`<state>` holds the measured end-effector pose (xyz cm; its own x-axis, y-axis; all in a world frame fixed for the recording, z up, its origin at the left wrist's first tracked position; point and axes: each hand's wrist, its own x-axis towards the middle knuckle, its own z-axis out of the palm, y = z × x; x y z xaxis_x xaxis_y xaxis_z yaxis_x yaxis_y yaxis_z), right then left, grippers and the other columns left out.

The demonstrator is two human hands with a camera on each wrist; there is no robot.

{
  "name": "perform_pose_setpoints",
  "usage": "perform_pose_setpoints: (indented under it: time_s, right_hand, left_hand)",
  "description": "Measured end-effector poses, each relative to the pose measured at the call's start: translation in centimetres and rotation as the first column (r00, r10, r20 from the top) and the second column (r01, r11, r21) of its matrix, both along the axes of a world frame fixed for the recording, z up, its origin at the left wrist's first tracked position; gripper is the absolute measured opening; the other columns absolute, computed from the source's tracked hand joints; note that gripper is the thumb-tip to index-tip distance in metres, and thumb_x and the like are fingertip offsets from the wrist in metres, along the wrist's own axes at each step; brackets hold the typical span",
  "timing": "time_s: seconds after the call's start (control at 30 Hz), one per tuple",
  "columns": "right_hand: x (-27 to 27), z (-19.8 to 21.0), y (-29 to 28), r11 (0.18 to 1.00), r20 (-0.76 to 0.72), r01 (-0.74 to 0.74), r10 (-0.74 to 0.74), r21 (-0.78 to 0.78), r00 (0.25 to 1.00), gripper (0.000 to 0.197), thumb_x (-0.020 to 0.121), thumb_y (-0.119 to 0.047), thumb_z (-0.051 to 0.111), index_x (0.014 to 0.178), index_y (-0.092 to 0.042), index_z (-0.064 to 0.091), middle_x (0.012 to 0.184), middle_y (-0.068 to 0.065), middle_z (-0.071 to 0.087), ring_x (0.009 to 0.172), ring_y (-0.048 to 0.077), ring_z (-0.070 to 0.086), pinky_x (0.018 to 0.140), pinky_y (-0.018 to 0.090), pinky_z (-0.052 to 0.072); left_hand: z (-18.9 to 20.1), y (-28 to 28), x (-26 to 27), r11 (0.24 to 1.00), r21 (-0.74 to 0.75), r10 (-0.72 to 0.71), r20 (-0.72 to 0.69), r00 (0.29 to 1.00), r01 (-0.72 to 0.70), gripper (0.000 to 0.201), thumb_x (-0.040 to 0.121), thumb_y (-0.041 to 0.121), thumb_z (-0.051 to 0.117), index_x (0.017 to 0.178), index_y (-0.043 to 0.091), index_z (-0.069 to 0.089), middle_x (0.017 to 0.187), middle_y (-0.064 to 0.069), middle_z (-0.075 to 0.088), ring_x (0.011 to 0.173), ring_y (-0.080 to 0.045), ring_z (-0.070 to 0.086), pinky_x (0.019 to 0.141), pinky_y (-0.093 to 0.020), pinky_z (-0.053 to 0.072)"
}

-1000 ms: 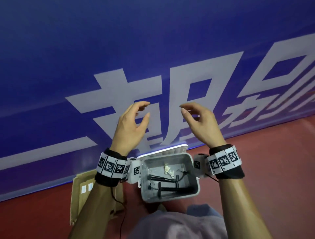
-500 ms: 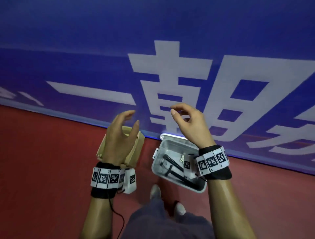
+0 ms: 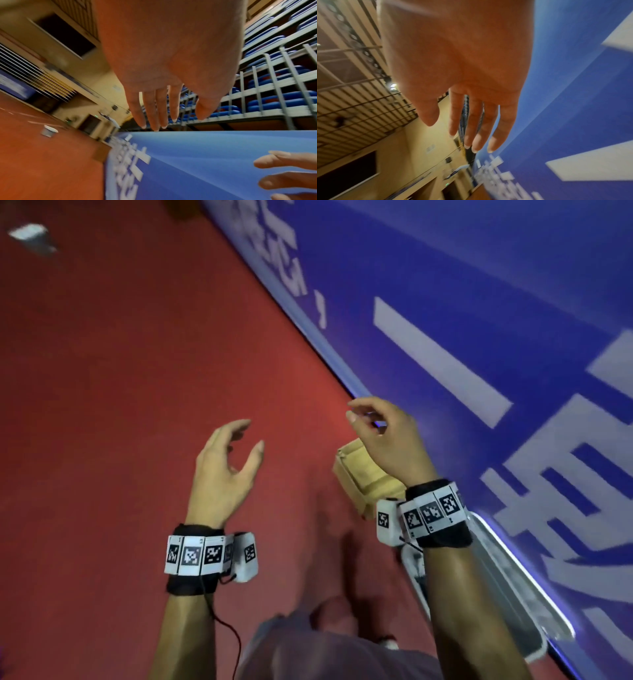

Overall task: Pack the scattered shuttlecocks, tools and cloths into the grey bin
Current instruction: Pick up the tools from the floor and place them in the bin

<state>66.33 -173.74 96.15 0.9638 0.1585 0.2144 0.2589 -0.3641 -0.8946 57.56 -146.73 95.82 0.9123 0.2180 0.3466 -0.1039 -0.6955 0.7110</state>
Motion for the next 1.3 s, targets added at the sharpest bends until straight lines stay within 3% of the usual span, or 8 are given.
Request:
perform_pose_setpoints:
  time_s: [0.17, 0.3, 0.43, 0.6, 0.97, 1.1, 1.2, 1.3]
  right_hand:
    - [0.5, -0.1, 18.8, 0.954, 0.004, -0.297, 0.297, 0.038, 0.955, 0.022, 0.094, -0.035, 0.069, 0.115, -0.030, 0.071, 0.106, -0.012, 0.071, 0.092, 0.004, 0.066, 0.077, 0.028, 0.054]
    - [-2.1, -0.9, 33.4, 0.867, -0.016, -0.497, 0.498, 0.037, 0.867, 0.025, 0.094, -0.037, 0.069, 0.118, -0.032, 0.068, 0.111, -0.013, 0.071, 0.102, 0.005, 0.067, 0.086, 0.035, 0.058]
    - [-6.0, -2.3, 45.0, 0.710, -0.050, -0.703, 0.701, -0.042, 0.711, 0.029, 0.095, -0.039, 0.068, 0.124, -0.034, 0.065, 0.116, -0.016, 0.068, 0.107, 0.001, 0.064, 0.090, 0.034, 0.057]
    - [-9.8, -4.1, 57.0, 0.489, -0.091, -0.867, 0.863, -0.096, 0.497, 0.029, 0.095, -0.040, 0.068, 0.123, -0.036, 0.064, 0.116, -0.018, 0.066, 0.109, 0.000, 0.063, 0.090, 0.035, 0.057]
    - [-12.2, -7.1, 84.7, 0.074, -0.088, -0.992, 0.993, -0.105, 0.083, 0.029, 0.093, -0.043, 0.069, 0.120, -0.036, 0.065, 0.114, -0.015, 0.068, 0.104, 0.001, 0.065, 0.091, 0.035, 0.057]
    - [-12.4, -5.1, 95.6, 0.005, -0.049, -0.996, 0.999, -0.092, 0.010, 0.032, 0.091, -0.047, 0.069, 0.120, -0.035, 0.065, 0.112, -0.013, 0.069, 0.103, 0.004, 0.066, 0.092, 0.037, 0.057]
    - [-14.5, -5.4, 101.6, -0.022, -0.053, -1.000, 0.998, -0.014, -0.021, 0.031, 0.089, -0.045, 0.070, 0.117, -0.033, 0.066, 0.110, -0.011, 0.071, 0.101, 0.006, 0.068, 0.091, 0.038, 0.058]
    - [-18.1, -7.3, 105.7, -0.142, -0.092, -0.989, 0.986, -0.031, -0.139, 0.029, 0.089, -0.039, 0.072, 0.117, -0.031, 0.067, 0.111, -0.009, 0.070, 0.100, 0.007, 0.068, 0.091, 0.038, 0.058]
  left_hand:
    - [0.1, 15.8, -8.1, 0.950, 0.022, 0.312, -0.026, 0.950, -0.312, 0.041, 0.096, 0.036, 0.069, 0.134, 0.024, 0.059, 0.128, 0.009, 0.063, 0.117, -0.006, 0.060, 0.102, -0.038, 0.051]
    - [-0.6, 26.6, -15.3, 0.850, 0.020, 0.526, -0.022, 0.850, -0.526, 0.041, 0.094, 0.031, 0.070, 0.133, 0.022, 0.060, 0.128, 0.008, 0.064, 0.115, -0.009, 0.062, 0.100, -0.039, 0.052]
    - [-2.2, 34.2, -22.2, 0.732, 0.031, 0.681, -0.046, 0.731, -0.681, 0.042, 0.093, 0.031, 0.072, 0.132, 0.022, 0.059, 0.126, 0.007, 0.064, 0.112, -0.011, 0.063, 0.099, -0.040, 0.052]
    - [-5.5, 38.6, -29.4, 0.528, -0.001, 0.843, -0.115, 0.525, -0.849, 0.043, 0.092, 0.032, 0.072, 0.131, 0.023, 0.059, 0.124, 0.008, 0.063, 0.111, -0.009, 0.062, 0.099, -0.042, 0.052]
    - [-7.8, 49.6, -33.4, 0.136, 0.009, 0.965, -0.226, 0.131, -0.991, 0.043, 0.091, 0.032, 0.073, 0.132, 0.028, 0.058, 0.125, 0.011, 0.063, 0.114, -0.008, 0.061, 0.097, -0.035, 0.052]
    - [-5.8, 54.3, -33.4, 0.002, 0.055, 0.966, -0.256, -0.013, -0.999, 0.044, 0.093, 0.035, 0.072, 0.134, 0.031, 0.056, 0.126, 0.015, 0.062, 0.112, 0.000, 0.059, 0.090, -0.013, 0.044]
    - [-5.0, 56.6, -34.5, -0.111, 0.064, 0.961, -0.248, -0.124, -0.992, 0.046, 0.092, 0.035, 0.073, 0.134, 0.029, 0.057, 0.126, 0.015, 0.061, 0.113, -0.003, 0.059, 0.094, -0.026, 0.049]
    - [-5.2, 57.9, -36.2, -0.214, 0.080, 0.934, -0.277, -0.228, -0.974, 0.048, 0.092, 0.035, 0.072, 0.137, 0.028, 0.055, 0.130, 0.014, 0.060, 0.115, -0.004, 0.059, 0.095, -0.031, 0.049]
